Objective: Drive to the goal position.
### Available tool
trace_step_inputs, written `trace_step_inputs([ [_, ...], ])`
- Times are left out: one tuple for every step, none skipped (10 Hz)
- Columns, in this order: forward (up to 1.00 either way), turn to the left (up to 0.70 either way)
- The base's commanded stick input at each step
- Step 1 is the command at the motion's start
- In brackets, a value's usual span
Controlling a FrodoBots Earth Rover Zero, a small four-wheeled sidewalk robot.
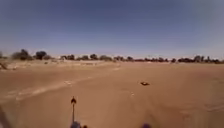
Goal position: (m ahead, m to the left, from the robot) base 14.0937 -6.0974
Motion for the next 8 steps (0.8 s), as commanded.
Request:
trace_step_inputs([
  [0.7, 0.0],
  [0.7, 0.0],
  [0.7, 0.0],
  [0.7, 0.0],
  [0.7, 0.0],
  [0.7, 0.0],
  [0.7, 0.0],
  [0.7, 0.0],
])
